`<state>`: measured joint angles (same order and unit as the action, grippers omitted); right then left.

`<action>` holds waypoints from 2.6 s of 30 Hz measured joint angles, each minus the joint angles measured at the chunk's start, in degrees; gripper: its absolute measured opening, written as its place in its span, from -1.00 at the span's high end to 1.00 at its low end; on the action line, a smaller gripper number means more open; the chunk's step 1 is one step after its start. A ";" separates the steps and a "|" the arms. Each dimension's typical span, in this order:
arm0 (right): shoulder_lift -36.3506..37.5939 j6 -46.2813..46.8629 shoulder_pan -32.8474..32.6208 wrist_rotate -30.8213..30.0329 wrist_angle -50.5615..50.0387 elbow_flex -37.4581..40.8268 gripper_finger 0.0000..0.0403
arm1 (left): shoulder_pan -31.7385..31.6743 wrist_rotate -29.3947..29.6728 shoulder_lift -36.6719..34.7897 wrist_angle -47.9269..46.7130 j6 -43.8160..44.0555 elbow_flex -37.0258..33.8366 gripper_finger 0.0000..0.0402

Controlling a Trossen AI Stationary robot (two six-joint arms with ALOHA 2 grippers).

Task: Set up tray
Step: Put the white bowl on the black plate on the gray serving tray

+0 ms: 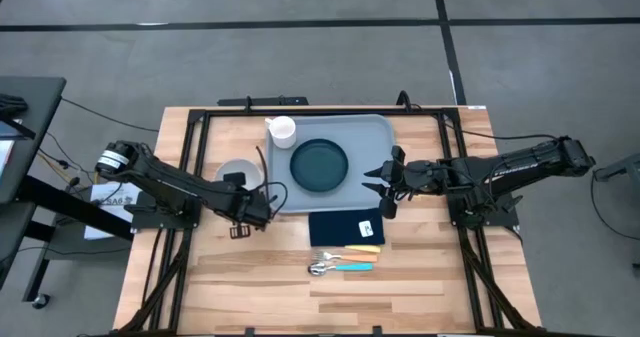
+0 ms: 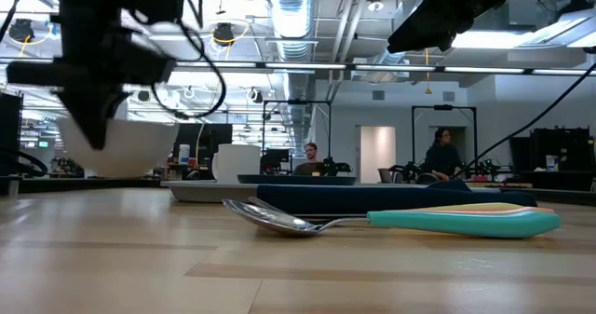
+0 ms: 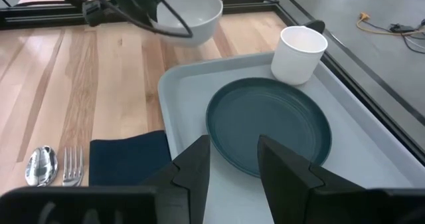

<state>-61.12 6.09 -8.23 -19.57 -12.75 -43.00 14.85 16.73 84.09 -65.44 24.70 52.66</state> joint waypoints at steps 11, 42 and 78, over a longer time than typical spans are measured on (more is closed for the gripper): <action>0.00 0.00 0.00 -0.01 -0.04 0.00 0.41 | 0.20 5.68 0.00 -3.30 -20.86 11.65 1.00; 0.07 -3.07 0.50 -0.06 -0.25 0.00 0.41 | -22.62 -8.96 12.04 18.49 -71.55 23.08 1.00; 0.02 -0.96 0.00 -0.04 -4.38 0.00 0.41 | -22.60 -9.24 23.96 17.53 -69.23 28.55 1.00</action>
<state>-61.10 5.13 -8.23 -19.62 -17.13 -43.00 -7.75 7.49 108.05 -47.91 -44.53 81.21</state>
